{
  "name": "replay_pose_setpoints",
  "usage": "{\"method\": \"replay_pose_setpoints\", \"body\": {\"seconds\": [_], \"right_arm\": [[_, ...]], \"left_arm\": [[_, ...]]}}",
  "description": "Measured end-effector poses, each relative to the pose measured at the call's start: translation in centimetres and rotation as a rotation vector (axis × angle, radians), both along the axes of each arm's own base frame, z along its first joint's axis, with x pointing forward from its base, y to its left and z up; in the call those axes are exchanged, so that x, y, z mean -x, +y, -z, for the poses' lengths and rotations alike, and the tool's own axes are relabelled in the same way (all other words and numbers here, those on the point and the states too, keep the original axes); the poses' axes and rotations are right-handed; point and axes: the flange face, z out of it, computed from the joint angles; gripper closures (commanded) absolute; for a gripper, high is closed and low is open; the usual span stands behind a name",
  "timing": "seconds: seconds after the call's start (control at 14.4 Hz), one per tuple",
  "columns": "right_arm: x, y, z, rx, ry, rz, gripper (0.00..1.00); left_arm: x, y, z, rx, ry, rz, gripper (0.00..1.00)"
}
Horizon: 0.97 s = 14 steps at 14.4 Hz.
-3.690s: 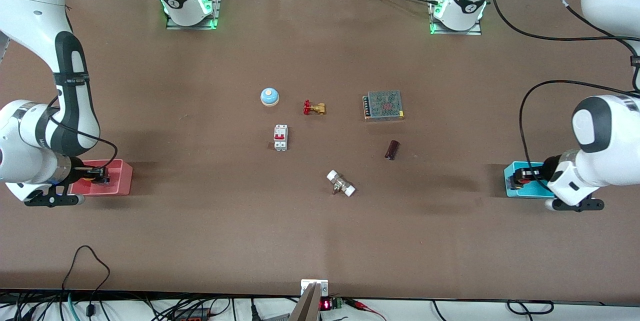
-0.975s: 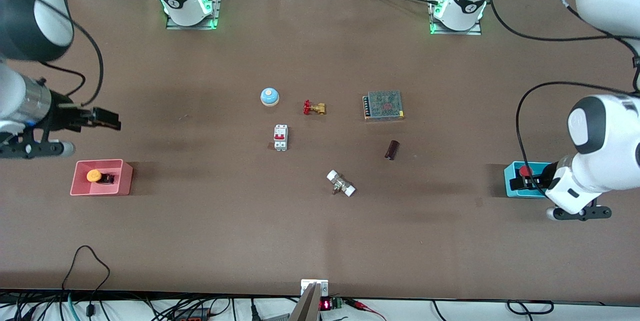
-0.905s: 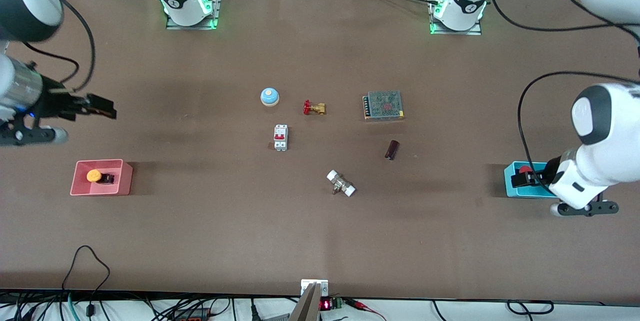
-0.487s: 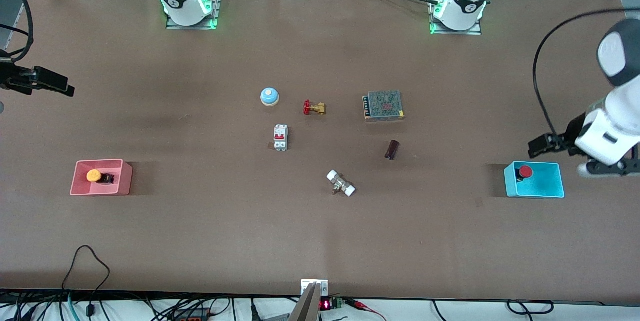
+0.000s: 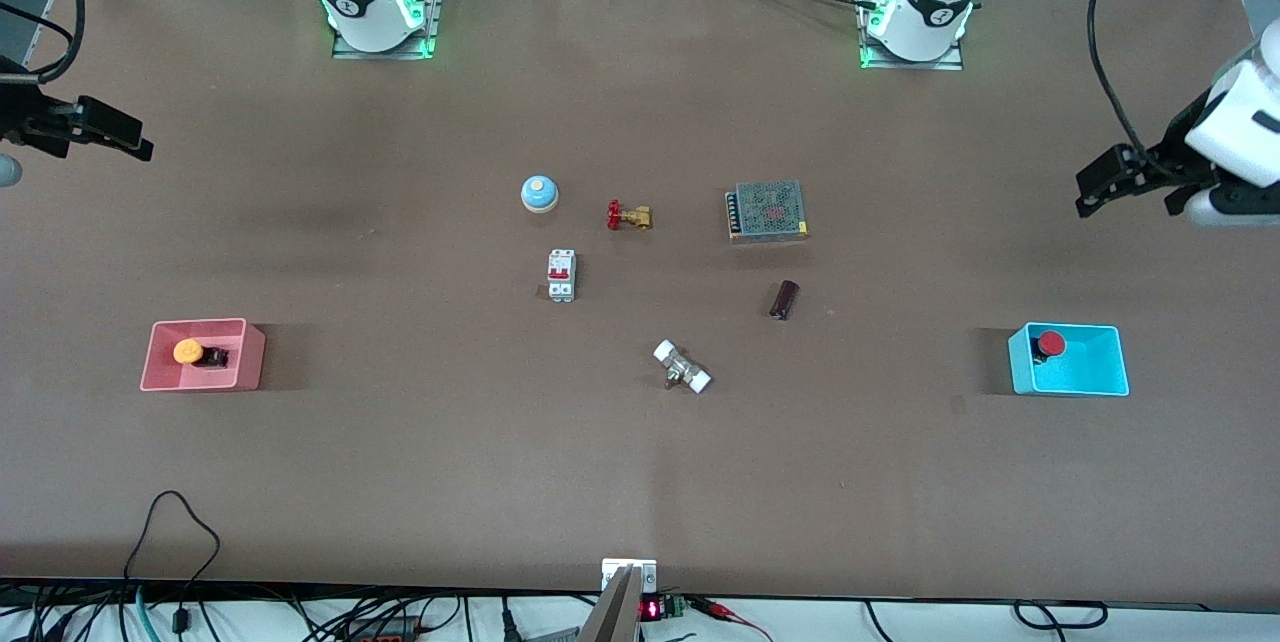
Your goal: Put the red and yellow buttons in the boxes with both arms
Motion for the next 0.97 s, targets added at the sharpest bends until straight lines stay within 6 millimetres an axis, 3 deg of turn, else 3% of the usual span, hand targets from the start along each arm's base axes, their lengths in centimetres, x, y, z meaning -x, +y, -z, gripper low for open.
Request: {"method": "replay_pose_setpoints", "body": {"seconds": [0.42,0.63,0.97], "right_arm": [[0.1,0.0,0.2,-0.001,0.002,0.000,0.00],[0.1,0.0,0.2,-0.001,0.003,0.000,0.00],[0.1,0.0,0.2,-0.001,0.003,-0.001,0.00]], "left_arm": [[1.4,0.7,-5.7,-0.003,-0.036,0.008,0.00],[1.3,0.7,-5.0,-0.002,-0.001,0.011,0.00],[0.3,1.2,-1.9,0.040,0.093,0.039,0.00]]}}
